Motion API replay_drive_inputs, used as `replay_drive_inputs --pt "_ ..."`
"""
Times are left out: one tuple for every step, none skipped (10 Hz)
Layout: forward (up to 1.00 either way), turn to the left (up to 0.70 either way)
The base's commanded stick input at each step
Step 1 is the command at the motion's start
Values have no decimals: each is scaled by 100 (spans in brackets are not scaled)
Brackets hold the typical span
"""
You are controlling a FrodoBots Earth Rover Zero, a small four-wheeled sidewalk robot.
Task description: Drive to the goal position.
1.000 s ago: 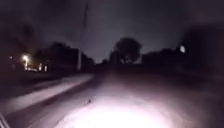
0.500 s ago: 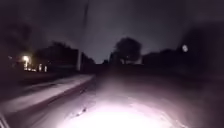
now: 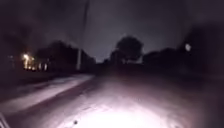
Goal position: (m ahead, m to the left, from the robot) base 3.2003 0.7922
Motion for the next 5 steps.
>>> replay_drive_inputs --pt "70 0" --pt "70 0" --pt "70 0" --pt "70 0" --pt "70 0"
